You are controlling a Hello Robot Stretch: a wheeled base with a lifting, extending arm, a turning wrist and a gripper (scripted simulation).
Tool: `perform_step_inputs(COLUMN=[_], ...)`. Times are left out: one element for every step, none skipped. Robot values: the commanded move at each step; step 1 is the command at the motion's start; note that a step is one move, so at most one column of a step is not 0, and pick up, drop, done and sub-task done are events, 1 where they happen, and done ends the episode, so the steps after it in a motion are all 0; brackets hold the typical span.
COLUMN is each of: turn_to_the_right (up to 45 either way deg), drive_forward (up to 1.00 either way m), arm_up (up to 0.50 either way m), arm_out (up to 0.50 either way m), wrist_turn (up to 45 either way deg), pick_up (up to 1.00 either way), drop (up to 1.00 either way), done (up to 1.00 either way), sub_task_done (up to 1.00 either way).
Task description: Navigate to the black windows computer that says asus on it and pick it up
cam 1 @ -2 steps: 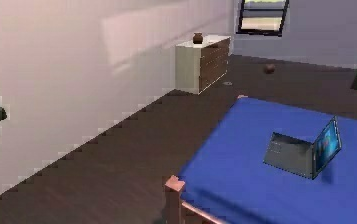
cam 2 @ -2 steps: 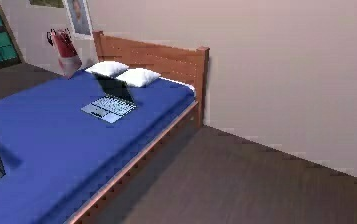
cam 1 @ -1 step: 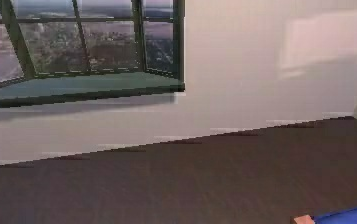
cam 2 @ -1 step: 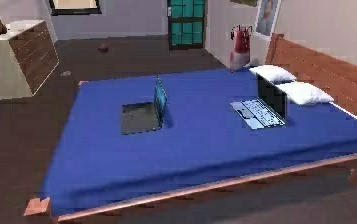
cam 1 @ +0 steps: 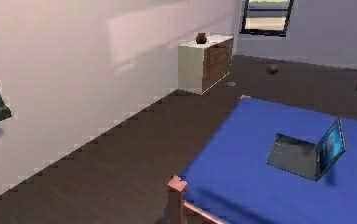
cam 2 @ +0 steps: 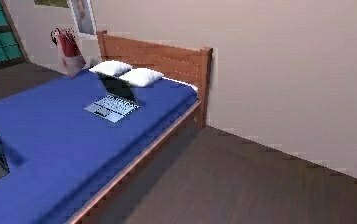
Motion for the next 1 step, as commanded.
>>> perform_step_inputs(turn_to_the_right=[36.0], drive_forward=[0.00], arm_up=[0.00], arm_out=[0.00], wrist_turn=[0.0], pick_up=[0.00], drop=[0.00], done=[0.00], sub_task_done=[0.00])
